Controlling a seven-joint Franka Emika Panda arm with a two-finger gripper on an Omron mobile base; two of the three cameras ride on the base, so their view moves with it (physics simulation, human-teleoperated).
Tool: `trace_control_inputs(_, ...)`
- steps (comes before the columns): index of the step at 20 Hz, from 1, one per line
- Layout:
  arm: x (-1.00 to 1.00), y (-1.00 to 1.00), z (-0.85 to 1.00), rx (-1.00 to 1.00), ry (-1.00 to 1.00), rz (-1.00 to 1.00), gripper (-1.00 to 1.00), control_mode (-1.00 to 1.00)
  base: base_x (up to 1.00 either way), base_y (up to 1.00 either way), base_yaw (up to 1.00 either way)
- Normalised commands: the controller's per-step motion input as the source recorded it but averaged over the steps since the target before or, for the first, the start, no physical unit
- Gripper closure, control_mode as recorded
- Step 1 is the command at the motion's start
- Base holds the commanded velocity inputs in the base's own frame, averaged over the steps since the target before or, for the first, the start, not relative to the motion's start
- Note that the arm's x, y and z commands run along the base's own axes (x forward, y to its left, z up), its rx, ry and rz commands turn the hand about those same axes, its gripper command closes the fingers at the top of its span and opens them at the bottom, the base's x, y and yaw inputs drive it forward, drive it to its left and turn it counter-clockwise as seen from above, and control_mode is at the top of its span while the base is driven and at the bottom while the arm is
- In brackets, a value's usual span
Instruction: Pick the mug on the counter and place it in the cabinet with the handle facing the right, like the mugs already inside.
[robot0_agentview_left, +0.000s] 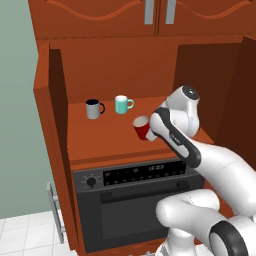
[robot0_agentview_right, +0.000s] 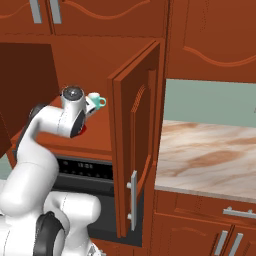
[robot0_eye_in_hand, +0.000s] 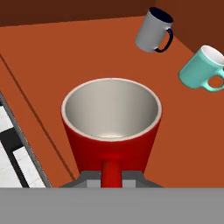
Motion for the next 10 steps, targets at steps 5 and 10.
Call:
trace_control_inputs(5,0.11,0.0,-0.17,0.01,-0.01,0.1,1.0,-1.0,0.0,0.0,0.0)
trace_control_inputs(10,0.21,0.01,-0.17,0.0,0.0,0.05,1.0,-1.0,0.0,0.0,0.0)
